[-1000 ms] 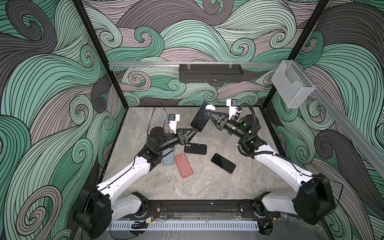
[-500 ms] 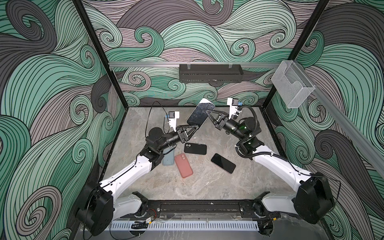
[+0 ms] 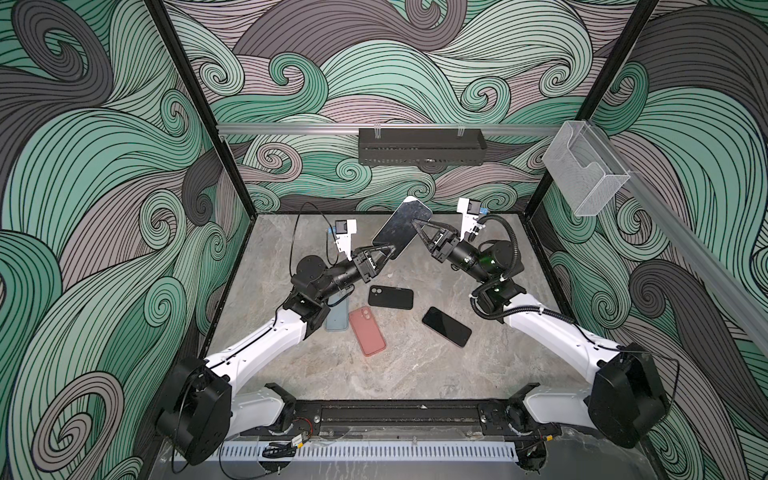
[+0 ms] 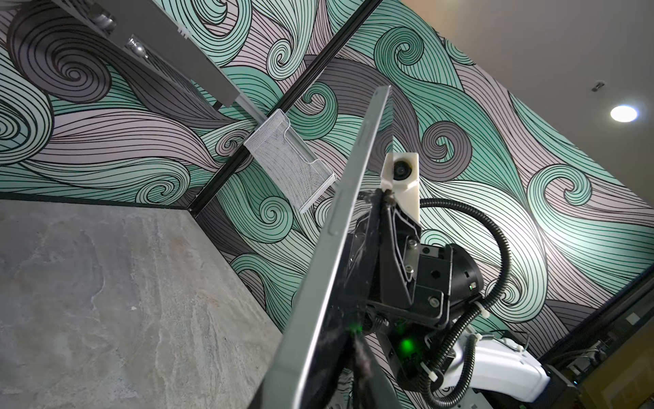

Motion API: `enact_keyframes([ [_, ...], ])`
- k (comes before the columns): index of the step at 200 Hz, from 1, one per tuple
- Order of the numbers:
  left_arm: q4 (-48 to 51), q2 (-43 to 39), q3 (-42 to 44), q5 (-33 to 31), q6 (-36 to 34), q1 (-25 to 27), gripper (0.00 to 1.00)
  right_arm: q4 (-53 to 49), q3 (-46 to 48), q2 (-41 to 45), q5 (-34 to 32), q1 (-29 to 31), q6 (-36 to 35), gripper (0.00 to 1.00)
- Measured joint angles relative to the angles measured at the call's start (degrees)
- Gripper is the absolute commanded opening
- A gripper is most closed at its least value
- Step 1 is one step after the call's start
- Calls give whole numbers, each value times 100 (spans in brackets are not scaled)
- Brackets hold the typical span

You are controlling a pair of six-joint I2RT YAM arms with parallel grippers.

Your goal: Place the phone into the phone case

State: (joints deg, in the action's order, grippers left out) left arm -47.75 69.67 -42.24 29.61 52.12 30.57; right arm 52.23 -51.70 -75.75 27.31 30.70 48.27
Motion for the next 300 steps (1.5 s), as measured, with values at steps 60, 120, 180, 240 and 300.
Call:
enact_keyframes([
  [60, 63, -192, -7, 168, 52, 0, 0, -37, 87, 107, -35, -4, 214, 25],
  [120, 1641, -623, -238, 142, -658, 20, 0, -1563, 273, 570, 330, -61, -682, 69],
  [180, 4030, -769, -1152, 697, -1626, -46, 0, -3320, 463, 1652, 1425, -911, -1486, 86],
  [240, 5978, -542, -2055, 1858, -2509, -72, 0, -5080, 345, 1941, 2881, -1370, -2284, 80],
  [300, 6970, -243, -2061, 2675, -3097, -79, 0, -5722, -15, 1622, 3853, -1423, -2500, 59],
])
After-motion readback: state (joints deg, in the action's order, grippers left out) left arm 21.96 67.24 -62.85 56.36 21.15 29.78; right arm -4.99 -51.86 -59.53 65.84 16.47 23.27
